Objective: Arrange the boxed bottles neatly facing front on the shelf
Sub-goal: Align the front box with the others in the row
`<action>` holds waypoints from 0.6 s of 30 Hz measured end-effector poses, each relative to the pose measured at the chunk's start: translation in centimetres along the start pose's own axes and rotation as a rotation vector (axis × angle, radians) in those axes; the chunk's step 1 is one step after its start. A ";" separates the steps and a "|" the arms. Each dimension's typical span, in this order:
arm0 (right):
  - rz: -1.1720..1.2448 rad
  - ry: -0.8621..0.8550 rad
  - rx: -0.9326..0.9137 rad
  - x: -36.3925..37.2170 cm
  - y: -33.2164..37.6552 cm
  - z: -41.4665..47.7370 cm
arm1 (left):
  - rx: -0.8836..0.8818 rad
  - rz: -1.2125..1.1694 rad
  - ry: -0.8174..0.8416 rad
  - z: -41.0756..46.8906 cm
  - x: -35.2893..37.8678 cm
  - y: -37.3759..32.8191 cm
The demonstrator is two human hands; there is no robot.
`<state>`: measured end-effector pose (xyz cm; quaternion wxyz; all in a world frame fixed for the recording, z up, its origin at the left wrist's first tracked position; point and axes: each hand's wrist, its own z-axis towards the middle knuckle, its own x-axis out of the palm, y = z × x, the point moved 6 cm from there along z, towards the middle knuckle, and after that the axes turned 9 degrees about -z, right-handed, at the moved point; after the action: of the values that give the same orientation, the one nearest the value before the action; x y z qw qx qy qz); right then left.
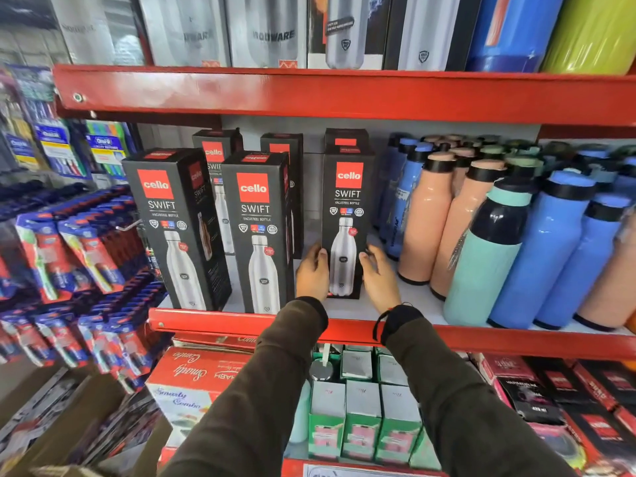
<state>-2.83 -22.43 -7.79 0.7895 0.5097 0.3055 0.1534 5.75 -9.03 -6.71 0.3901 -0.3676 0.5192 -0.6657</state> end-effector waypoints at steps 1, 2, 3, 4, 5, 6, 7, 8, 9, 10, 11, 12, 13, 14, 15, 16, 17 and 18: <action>0.004 -0.002 0.002 -0.1 0.0 -0.2 | 0.004 0.006 -0.007 -0.2 -0.2 0.0; 0.009 -0.003 0.006 -0.2 0.0 -0.3 | 0.008 0.011 -0.015 -0.4 -0.3 0.1; 0.012 -0.004 0.007 -0.3 0.0 -0.6 | 0.013 0.017 -0.023 -0.7 -0.5 0.1; 0.010 -0.006 -0.001 -0.4 0.1 -1.0 | 0.019 0.022 -0.032 -1.1 -0.7 0.1; 0.004 -0.013 -0.014 -0.5 0.2 -1.4 | 0.027 0.025 -0.043 -1.5 -0.9 0.1; 0.001 -0.021 -0.027 -0.6 0.3 -1.9 | 0.038 0.030 -0.053 -2.0 -1.1 0.0; 0.003 -0.030 -0.035 -0.7 0.4 -2.4 | 0.048 0.038 -0.060 -2.5 -1.3 -0.1; 0.003 -0.037 -0.043 -0.9 0.4 -2.8 | 0.055 0.046 -0.061 -2.9 -1.4 -0.1; -0.002 -0.043 -0.055 -1.0 0.5 -3.4 | 0.059 0.053 -0.061 -3.4 -1.6 -0.2; -0.010 -0.048 -0.067 -1.1 0.7 -3.9 | 0.062 0.055 -0.060 -3.9 -1.7 -0.2; -0.015 -0.053 -0.078 -1.3 0.8 -4.4 | 0.068 0.056 -0.059 -4.3 -1.9 -0.3; -0.017 -0.057 -0.082 -1.4 0.9 -4.8 | 0.075 0.059 -0.057 -4.7 -2.0 -0.4; -0.016 -0.059 -0.082 -1.6 1.0 -5.2 | 0.083 0.063 -0.053 -5.0 -2.1 -0.4; -0.014 -0.060 -0.083 -1.7 1.1 -5.6 | 0.088 0.070 -0.051 -5.4 -2.2 -0.4; -0.010 -0.061 -0.086 -1.8 1.2 -6.0 | 0.092 0.075 -0.052 -5.8 -2.3 -0.5; -0.008 -0.061 -0.087 -2.0 1.3 -6.4 | 0.094 0.079 -0.051 -6.1 -2.4 -0.5; -0.008 -0.063 -0.088 -2.1 1.3 -6.8 | 0.097 0.075 -0.047 -6.4 -2.5 -0.4; -0.015 -0.063 -0.085 -2.2 1.4 -7.2 | 0.099 0.067 -0.041 -6.7 -2.5 -0.4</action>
<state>-9.03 -17.95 -7.93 0.8207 0.4781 0.2775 0.1443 0.79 -3.98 -7.79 0.4406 -0.3437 0.4896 -0.6693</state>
